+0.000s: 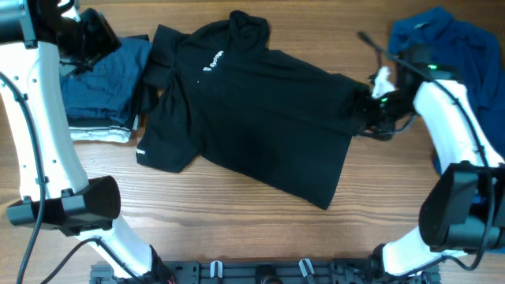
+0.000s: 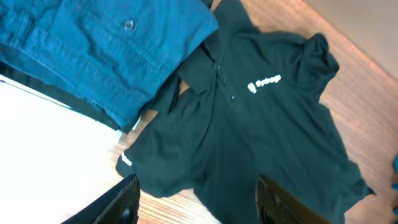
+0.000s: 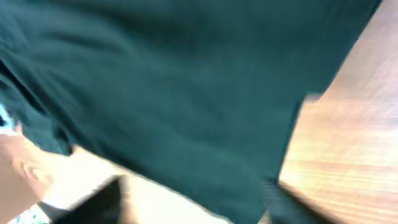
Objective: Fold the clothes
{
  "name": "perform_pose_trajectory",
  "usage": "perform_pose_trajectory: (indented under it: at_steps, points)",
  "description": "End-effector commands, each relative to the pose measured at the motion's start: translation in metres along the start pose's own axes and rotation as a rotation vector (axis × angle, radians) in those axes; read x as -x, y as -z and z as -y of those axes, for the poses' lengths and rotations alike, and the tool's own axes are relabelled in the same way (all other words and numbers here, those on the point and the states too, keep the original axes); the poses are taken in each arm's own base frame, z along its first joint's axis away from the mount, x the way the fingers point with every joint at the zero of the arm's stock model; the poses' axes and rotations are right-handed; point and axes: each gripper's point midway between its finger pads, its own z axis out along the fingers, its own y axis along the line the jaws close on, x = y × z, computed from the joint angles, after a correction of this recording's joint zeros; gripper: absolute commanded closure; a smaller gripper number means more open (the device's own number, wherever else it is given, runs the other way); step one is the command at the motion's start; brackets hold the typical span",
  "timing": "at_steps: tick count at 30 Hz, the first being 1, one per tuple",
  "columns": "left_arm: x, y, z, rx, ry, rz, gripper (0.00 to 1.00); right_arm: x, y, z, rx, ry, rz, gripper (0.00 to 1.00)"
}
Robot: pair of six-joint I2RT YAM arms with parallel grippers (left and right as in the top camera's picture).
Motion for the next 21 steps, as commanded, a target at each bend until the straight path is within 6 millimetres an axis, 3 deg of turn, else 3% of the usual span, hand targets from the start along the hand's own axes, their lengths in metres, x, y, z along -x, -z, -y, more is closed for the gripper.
perform_pose_trajectory:
  at_steps: [1,5,10,14,17,18,19,21]
  points:
    - [-0.015,0.003,0.013,-0.024,-0.06,-0.025,0.41,-0.034,-0.019,0.001,-0.115,-0.094,-0.08,0.72]
    - [-0.024,-0.015,0.03,-0.034,-0.106,-0.052,0.39,-0.085,-0.058,0.015,-0.312,-0.15,-0.167,0.72]
    - [-0.029,-0.045,0.039,-0.034,-0.13,-0.076,0.37,-0.135,-0.084,0.027,-0.465,-0.195,-0.226,0.66]
    - [-0.037,-0.071,0.035,-0.017,-0.131,-0.115,0.36,-0.156,-0.098,0.049,-0.548,-0.258,-0.217,0.62]
    - [-0.041,-0.086,0.031,-0.008,-0.129,-0.133,0.35,-0.155,-0.115,0.046,-0.47,-0.252,-0.209,0.7]
    - [-0.043,-0.09,0.03,-0.005,-0.128,-0.139,0.35,-0.154,-0.12,0.044,-0.446,-0.248,-0.205,0.78]
    - [-0.044,-0.094,0.029,-0.002,-0.128,-0.144,0.35,-0.154,-0.121,0.045,-0.444,-0.246,-0.202,0.92]
    - [-0.045,-0.096,0.028,-0.001,-0.128,-0.147,0.35,-0.154,-0.121,0.046,-0.45,-0.24,-0.204,0.95]
